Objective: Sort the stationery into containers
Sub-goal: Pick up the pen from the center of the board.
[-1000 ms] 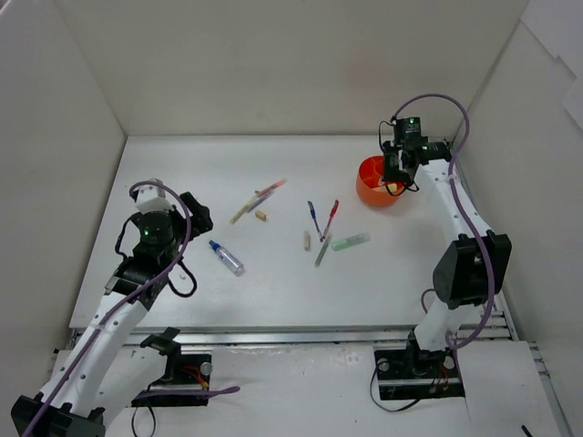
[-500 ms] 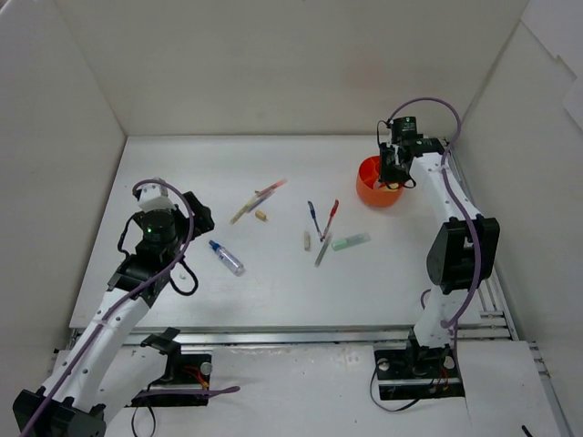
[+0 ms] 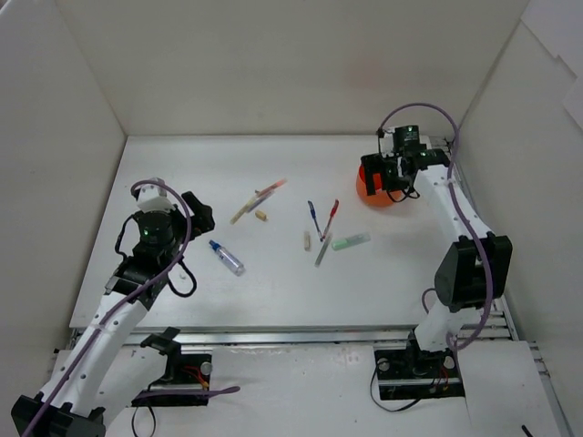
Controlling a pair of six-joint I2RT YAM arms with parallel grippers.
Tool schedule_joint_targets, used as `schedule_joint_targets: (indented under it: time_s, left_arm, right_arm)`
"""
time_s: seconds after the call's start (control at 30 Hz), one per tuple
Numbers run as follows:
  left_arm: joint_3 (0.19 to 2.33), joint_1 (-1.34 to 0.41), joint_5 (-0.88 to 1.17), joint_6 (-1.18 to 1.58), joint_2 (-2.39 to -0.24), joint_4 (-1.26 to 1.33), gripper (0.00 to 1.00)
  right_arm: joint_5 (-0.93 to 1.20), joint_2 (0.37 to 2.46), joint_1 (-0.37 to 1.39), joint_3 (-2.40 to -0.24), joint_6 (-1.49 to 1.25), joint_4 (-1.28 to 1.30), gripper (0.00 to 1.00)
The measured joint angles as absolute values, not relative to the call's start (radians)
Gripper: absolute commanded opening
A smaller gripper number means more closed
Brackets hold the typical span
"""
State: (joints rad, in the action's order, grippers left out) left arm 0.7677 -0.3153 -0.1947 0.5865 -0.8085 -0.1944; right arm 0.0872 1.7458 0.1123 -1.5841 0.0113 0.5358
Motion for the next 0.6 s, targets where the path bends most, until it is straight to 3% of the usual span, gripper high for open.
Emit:
schedule_joint_targets:
  time_s: [0.23, 0.6]
  left_arm:
    - [0.754, -0.315, -0.154, 0.584, -0.805, -0.171, 0.99]
    - [0.748, -0.315, -0.135, 0.579, -0.809, -0.156, 0.99]
  right_arm:
    - [0.136, 1.624, 0.292, -1.372, 0.393, 0.538, 0.98]
    - [0.098, 1.771, 0.385, -1.29, 0.529, 0.542, 0.98]
